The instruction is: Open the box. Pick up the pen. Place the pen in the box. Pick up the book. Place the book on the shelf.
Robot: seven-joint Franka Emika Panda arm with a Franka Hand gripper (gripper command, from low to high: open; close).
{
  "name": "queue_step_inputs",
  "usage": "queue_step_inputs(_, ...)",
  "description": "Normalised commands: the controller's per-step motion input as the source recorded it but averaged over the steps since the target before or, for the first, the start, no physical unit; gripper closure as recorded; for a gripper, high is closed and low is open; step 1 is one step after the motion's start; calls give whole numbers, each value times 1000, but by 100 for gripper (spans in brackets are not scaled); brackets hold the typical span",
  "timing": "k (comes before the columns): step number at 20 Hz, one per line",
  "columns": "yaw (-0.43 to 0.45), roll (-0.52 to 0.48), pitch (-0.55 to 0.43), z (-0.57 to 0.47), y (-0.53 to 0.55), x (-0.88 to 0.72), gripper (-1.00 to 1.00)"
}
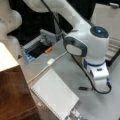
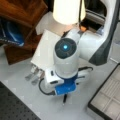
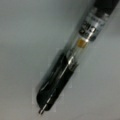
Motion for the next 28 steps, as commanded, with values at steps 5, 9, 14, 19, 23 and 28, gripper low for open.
queue_step_inputs(5,62,104,14,-217,-141,220,-100)
queue_step_inputs(9,79,79,31,-258,-126,158,-100)
queue_step_inputs(14,57,44,21,-113,-97,87,-100)
queue_step_inputs(19,22,42,26,-92,-35,4,100)
queue_step_inputs(23,-11,45,33,-105,2,-55,100)
queue_step_inputs(28,-24,31,27,-109,32,-85,100)
